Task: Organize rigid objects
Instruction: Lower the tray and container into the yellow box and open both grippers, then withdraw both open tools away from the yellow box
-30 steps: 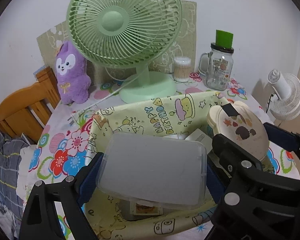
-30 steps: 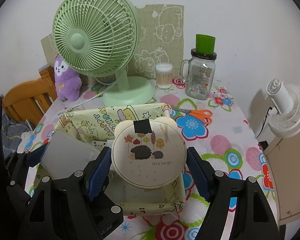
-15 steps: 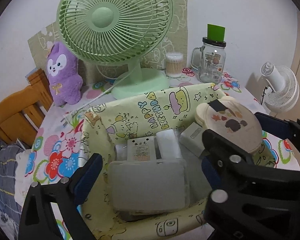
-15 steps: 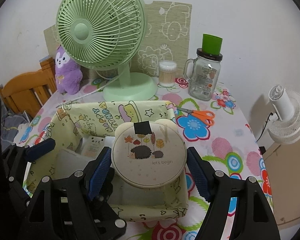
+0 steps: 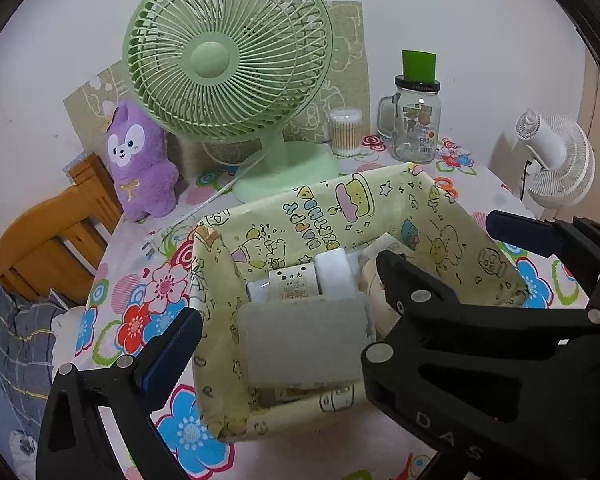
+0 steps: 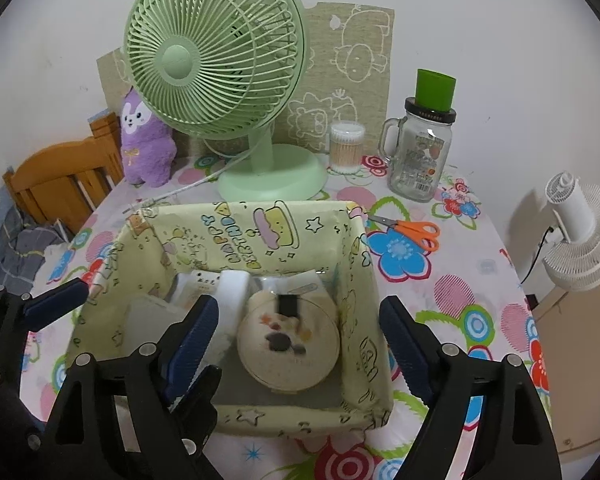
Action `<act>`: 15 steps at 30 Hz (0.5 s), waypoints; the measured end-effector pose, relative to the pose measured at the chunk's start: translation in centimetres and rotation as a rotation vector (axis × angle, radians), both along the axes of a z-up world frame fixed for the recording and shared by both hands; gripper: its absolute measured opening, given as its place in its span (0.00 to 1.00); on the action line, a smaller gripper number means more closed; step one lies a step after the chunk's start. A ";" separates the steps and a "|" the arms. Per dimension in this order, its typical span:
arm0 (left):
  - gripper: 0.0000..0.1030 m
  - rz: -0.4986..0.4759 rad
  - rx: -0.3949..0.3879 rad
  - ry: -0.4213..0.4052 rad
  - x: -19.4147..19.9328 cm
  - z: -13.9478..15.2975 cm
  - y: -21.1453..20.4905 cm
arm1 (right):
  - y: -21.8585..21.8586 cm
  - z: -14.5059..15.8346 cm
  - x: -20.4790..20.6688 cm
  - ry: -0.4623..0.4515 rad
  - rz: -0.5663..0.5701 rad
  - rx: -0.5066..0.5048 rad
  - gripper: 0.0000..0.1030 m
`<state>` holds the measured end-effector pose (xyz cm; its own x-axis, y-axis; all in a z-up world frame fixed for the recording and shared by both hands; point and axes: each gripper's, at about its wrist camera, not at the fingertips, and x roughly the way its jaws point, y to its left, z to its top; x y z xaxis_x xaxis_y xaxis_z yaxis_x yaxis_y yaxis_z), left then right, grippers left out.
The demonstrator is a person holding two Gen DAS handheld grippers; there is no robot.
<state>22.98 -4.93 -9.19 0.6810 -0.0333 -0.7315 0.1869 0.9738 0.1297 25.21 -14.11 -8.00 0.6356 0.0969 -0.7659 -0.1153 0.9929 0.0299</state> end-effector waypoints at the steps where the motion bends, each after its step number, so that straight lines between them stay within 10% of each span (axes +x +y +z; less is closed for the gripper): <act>1: 1.00 0.000 -0.002 -0.003 -0.3 0.1 0.0 | 0.0 0.1 -0.2 0.000 0.000 0.000 0.84; 15: 1.00 0.007 -0.051 -0.038 -5.1 2.0 0.6 | 0.2 3.2 -5.5 -0.072 0.012 -0.024 0.95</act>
<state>17.87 -4.32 -7.17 0.7089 -0.0653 -0.7022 0.1760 0.9806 0.0865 19.70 -13.90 -4.76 0.6880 0.0873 -0.7205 -0.1283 0.9917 -0.0023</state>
